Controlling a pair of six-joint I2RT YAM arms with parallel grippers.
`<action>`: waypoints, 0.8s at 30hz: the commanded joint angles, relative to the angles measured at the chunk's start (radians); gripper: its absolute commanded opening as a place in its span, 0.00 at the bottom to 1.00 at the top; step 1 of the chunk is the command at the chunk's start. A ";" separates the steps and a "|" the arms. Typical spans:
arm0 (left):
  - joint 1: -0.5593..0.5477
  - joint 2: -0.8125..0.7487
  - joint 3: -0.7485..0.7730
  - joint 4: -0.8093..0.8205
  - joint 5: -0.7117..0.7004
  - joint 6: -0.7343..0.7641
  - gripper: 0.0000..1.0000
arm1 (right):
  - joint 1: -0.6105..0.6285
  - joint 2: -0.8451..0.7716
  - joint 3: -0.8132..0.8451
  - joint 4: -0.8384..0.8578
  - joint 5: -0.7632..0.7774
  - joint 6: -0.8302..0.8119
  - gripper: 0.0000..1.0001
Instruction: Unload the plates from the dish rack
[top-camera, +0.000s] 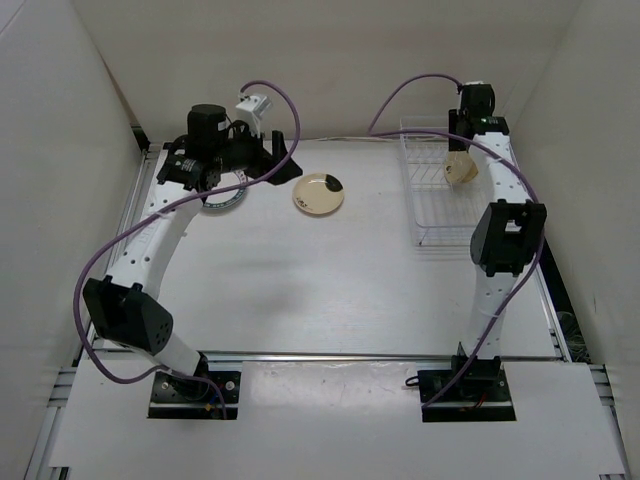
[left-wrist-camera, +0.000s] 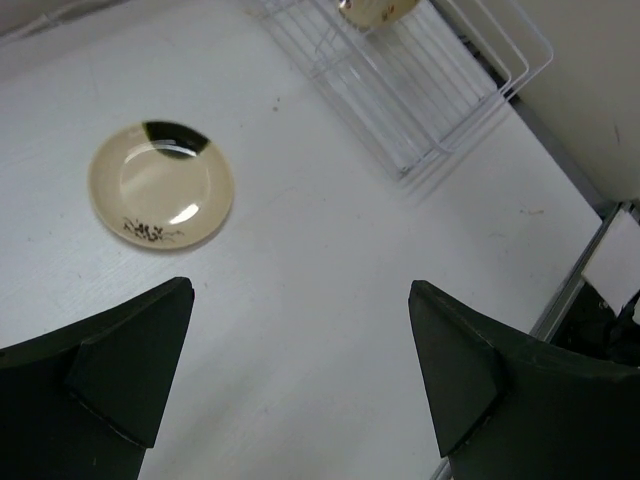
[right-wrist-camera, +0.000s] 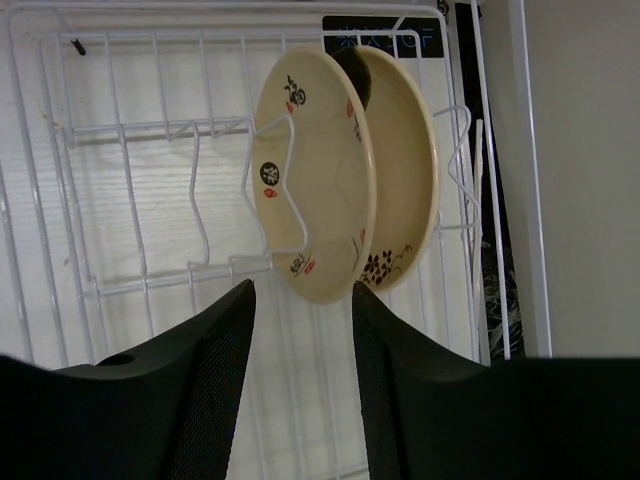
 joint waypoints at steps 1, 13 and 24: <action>-0.002 0.004 -0.056 -0.068 0.027 0.050 1.00 | -0.027 0.052 0.081 0.046 -0.013 -0.015 0.48; -0.002 0.013 -0.113 -0.068 -0.018 0.071 1.00 | -0.067 0.150 0.147 0.076 -0.022 -0.058 0.48; -0.002 0.023 -0.091 -0.077 -0.038 0.081 1.00 | -0.096 0.241 0.239 0.076 -0.068 -0.049 0.41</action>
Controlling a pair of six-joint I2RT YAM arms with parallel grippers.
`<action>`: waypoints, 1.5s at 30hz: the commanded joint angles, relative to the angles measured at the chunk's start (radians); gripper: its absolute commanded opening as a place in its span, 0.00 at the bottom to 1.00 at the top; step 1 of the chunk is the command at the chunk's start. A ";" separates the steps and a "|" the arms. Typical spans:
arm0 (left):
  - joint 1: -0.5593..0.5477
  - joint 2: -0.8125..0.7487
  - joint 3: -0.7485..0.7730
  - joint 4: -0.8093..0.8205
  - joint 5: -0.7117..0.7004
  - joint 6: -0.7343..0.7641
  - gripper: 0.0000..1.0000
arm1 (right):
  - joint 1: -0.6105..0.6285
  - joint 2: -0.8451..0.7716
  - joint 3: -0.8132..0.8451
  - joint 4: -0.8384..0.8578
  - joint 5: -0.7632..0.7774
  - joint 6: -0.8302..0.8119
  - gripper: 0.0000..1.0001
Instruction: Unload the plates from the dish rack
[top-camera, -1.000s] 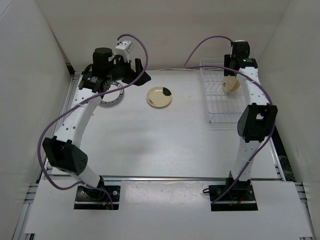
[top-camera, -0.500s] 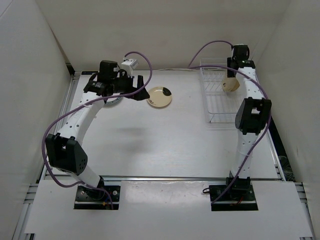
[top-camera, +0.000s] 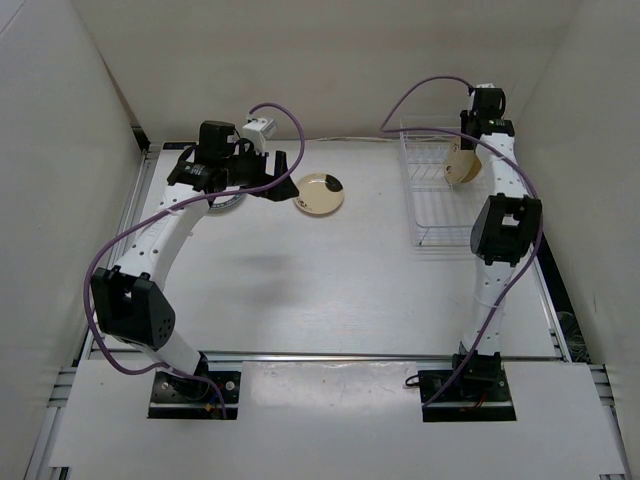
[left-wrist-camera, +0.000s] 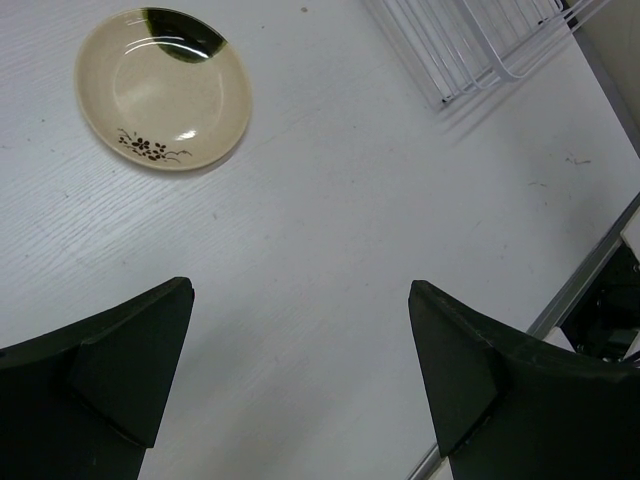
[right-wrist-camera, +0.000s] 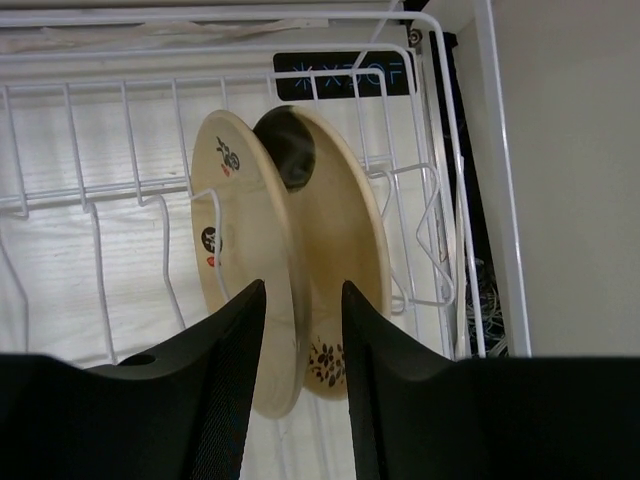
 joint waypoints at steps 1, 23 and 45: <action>-0.002 -0.009 0.027 -0.004 -0.020 0.019 1.00 | -0.015 0.045 0.052 0.027 -0.026 0.003 0.41; -0.002 -0.030 -0.002 -0.013 -0.032 0.048 1.00 | 0.015 -0.102 0.041 0.027 0.205 0.051 0.00; -0.002 0.011 0.022 -0.013 0.040 -0.007 1.00 | 0.184 -0.420 -0.209 -0.163 -0.840 0.198 0.00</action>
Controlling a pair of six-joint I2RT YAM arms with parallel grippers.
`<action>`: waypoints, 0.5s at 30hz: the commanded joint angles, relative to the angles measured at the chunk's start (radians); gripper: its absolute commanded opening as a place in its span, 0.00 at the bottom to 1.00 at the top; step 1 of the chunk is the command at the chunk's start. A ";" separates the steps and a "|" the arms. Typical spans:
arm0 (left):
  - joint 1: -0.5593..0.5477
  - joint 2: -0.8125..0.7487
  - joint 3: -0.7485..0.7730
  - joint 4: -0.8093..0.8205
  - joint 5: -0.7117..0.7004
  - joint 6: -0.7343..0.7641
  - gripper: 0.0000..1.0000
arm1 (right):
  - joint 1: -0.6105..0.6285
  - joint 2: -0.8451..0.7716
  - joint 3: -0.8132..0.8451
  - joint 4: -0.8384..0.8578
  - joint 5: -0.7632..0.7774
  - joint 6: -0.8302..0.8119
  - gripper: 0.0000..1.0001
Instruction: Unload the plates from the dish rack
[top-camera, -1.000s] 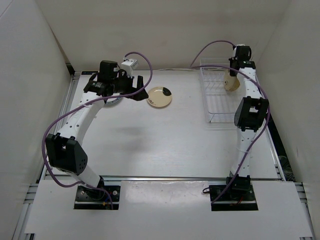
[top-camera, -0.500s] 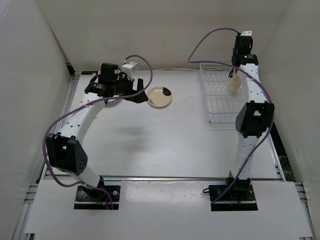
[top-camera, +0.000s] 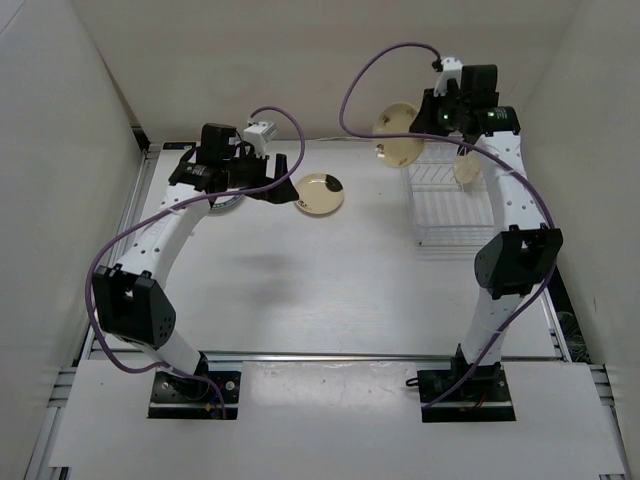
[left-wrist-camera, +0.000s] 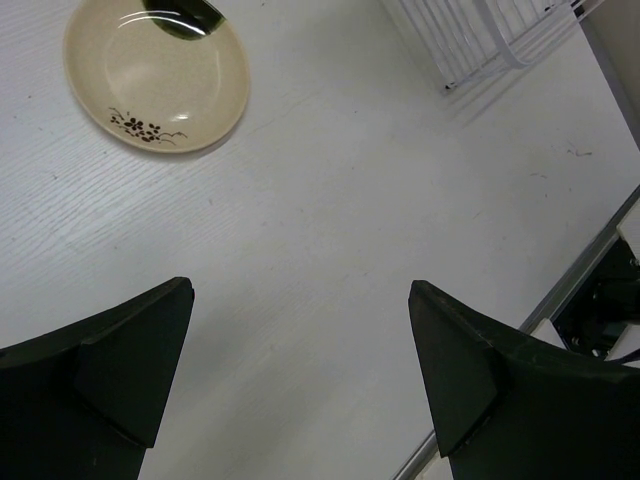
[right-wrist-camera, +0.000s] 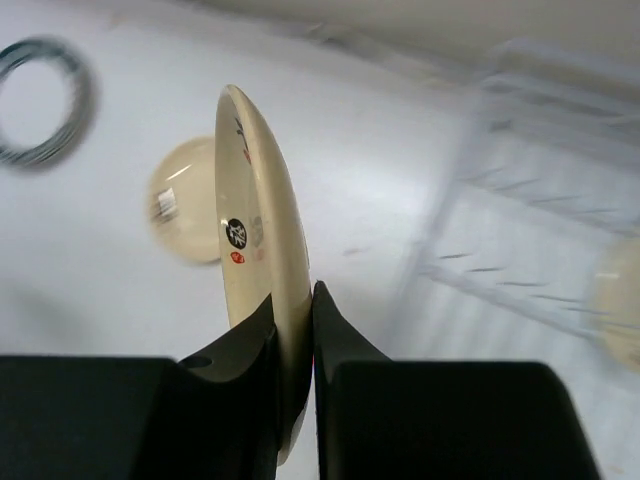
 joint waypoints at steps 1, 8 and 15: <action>-0.002 0.007 0.052 0.005 0.049 -0.016 1.00 | 0.029 0.020 -0.065 -0.044 -0.403 0.057 0.00; -0.002 0.055 0.052 0.005 0.291 -0.039 1.00 | 0.076 0.096 -0.133 -0.044 -0.687 0.097 0.00; -0.002 0.150 0.061 -0.004 0.564 -0.095 1.00 | 0.140 0.152 -0.133 0.016 -0.893 0.163 0.00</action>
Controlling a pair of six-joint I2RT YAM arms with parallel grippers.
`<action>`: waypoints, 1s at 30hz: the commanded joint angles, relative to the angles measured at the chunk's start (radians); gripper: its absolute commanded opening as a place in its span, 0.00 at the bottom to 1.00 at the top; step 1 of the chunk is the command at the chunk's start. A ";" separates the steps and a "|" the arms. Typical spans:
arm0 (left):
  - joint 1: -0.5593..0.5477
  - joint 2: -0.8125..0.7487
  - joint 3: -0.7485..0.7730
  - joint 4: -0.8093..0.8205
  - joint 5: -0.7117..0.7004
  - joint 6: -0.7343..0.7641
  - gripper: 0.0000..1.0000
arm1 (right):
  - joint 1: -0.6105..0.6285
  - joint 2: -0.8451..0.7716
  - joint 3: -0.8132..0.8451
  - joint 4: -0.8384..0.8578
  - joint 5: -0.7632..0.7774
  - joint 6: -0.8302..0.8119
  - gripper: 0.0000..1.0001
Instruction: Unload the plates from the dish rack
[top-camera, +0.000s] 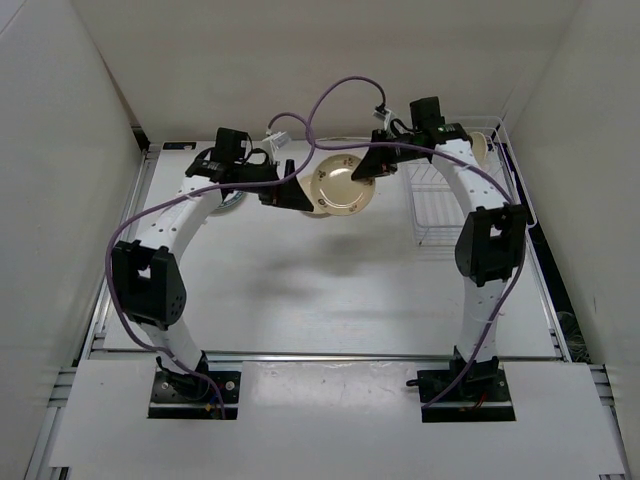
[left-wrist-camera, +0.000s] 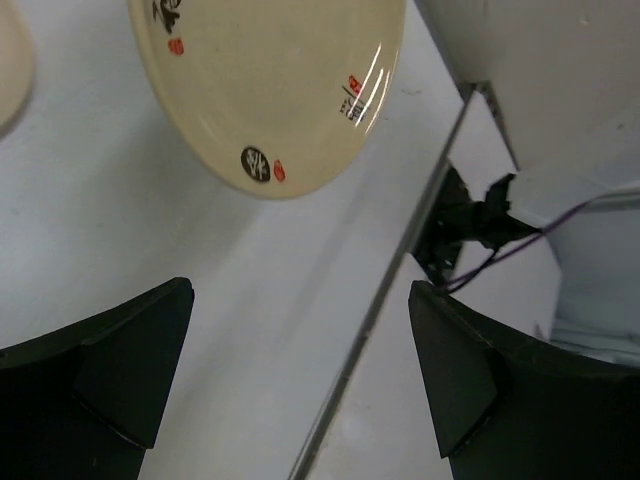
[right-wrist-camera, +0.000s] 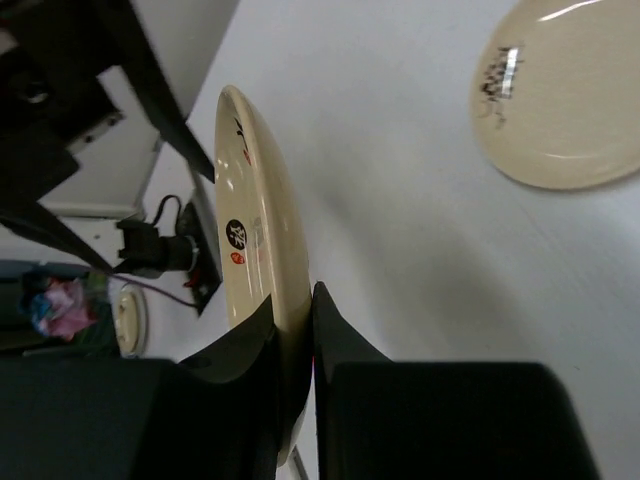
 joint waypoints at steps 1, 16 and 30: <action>-0.002 0.026 0.037 -0.003 0.202 -0.036 1.00 | 0.026 -0.005 0.009 0.073 -0.195 0.053 0.00; -0.002 0.129 0.074 0.058 0.314 -0.121 0.50 | 0.044 0.024 -0.064 0.171 -0.338 0.176 0.00; -0.002 0.110 0.065 0.166 0.029 -0.332 0.18 | 0.064 0.015 -0.109 0.181 -0.365 0.185 0.00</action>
